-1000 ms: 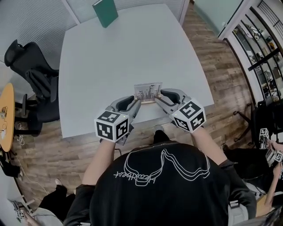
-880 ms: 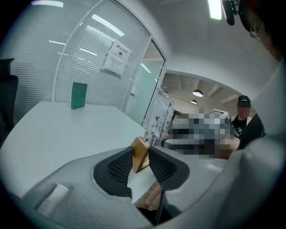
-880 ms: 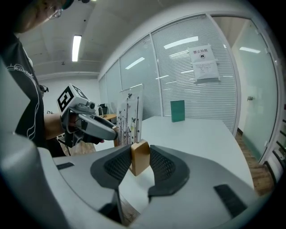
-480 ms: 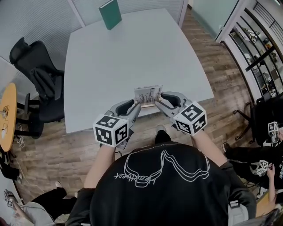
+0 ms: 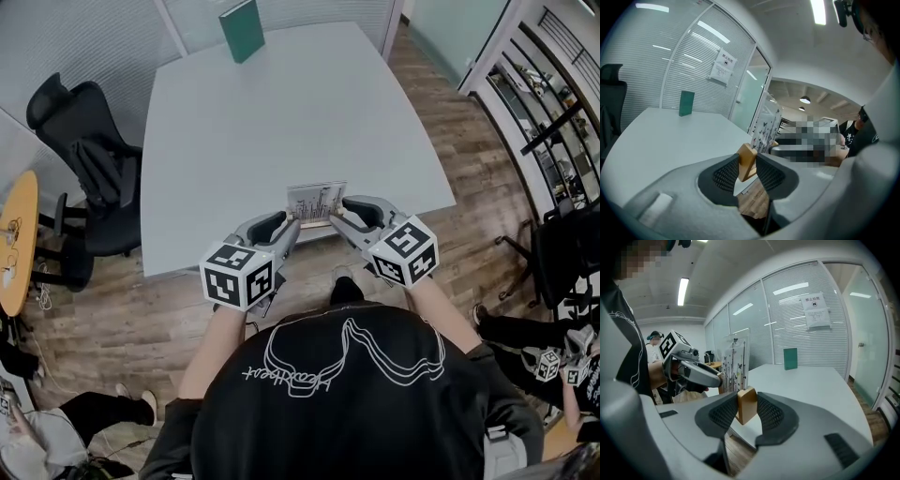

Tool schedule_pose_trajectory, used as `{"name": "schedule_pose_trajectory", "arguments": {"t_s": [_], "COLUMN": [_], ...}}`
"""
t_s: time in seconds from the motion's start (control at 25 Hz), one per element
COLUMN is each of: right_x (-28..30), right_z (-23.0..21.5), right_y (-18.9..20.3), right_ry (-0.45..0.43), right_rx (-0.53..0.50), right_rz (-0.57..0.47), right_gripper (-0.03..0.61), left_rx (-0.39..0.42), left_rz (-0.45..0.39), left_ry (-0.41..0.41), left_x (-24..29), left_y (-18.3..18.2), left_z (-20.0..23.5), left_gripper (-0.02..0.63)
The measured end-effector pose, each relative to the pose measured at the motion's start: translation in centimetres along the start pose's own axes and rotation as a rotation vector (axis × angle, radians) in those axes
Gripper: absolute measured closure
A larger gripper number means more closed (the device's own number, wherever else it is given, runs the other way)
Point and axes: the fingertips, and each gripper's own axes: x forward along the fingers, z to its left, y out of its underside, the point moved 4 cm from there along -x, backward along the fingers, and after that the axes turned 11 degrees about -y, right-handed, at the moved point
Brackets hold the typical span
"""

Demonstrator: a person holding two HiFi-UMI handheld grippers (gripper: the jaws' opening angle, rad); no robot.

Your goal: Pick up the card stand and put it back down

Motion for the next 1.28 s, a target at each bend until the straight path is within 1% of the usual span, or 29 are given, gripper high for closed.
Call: {"name": "schedule_pose_trajectory", "arguments": {"t_s": [0.32, 0.52, 0.8, 1.04, 1.28], "right_x": [0.3, 0.4, 0.1, 0.4, 0.7], "right_z": [-0.8, -2.3, -5.7, -9.7, -13.9], "right_y": [0.0, -0.2, -0.6, -1.1, -0.6], "right_ry": [0.001, 0.008, 0.015, 0.016, 0.013], "right_rx": [-0.002, -0.003, -0.012, -0.016, -0.014], "right_rz": [0.007, 0.010, 0.017, 0.033, 0.044], "right_gripper": [0.445, 0.446, 0.446, 0.446, 0.446], "left_rx": [-0.003, -0.001, 0.002, 0.001, -0.005], "left_rz": [0.005, 0.005, 0.005, 0.020, 0.038], "left_ry": [0.000, 0.006, 0.009, 0.009, 0.001], "left_x": [0.7, 2.1, 5.3, 9.0, 13.1], "left_y": [-0.2, -0.9, -2.5, -4.2, -5.0], "left_z": [0.3, 0.5, 0.5, 1.0, 1.3], "left_gripper": [0.492, 0.492, 0.492, 0.492, 0.492]}}
